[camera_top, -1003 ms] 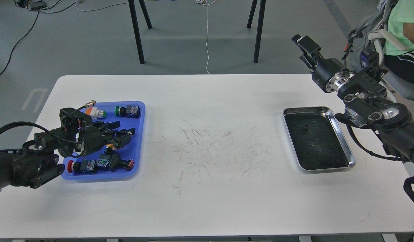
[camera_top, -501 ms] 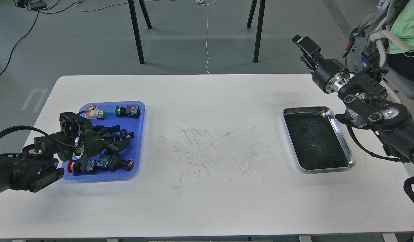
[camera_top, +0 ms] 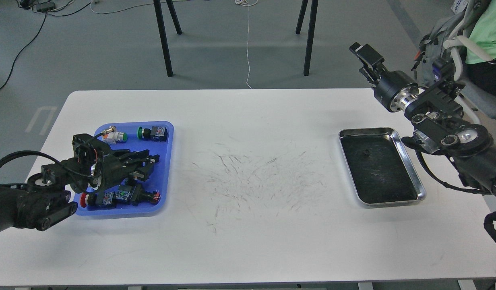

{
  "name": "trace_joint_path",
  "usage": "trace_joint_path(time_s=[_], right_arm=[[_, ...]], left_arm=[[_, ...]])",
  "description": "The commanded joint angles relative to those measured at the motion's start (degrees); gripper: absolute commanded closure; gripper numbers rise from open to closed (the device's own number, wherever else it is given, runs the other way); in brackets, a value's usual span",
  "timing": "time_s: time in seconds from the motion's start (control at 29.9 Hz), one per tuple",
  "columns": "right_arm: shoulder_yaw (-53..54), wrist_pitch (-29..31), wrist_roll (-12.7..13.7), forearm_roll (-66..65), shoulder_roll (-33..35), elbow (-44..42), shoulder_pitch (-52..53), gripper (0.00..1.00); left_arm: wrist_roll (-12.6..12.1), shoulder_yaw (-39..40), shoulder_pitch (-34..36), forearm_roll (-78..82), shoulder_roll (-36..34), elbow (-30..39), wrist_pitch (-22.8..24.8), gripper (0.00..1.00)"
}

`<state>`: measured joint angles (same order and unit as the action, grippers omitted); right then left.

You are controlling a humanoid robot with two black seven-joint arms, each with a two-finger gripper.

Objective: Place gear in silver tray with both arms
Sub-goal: 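Reach the left gripper into the blue tray toward another gear, then grasp a black gear with the left gripper and lift it out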

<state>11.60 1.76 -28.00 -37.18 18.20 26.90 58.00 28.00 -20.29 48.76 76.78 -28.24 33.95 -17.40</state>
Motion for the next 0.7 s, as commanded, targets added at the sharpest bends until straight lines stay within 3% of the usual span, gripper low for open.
trace_joint_path(time_s=[0.0, 0.67], right_arm=[[0.0, -0.1, 0.0, 0.0, -0.1, 0.0, -0.1, 0.08], [-0.3, -0.3, 0.0, 0.0, 0.0, -0.3, -0.3, 0.07]], left_arm=[[0.0, 0.1, -0.1, -0.1, -0.1, -0.1, -0.4, 0.71], [0.0, 1.0, 0.4, -0.9, -4.3, 3.5, -1.9, 0.78]])
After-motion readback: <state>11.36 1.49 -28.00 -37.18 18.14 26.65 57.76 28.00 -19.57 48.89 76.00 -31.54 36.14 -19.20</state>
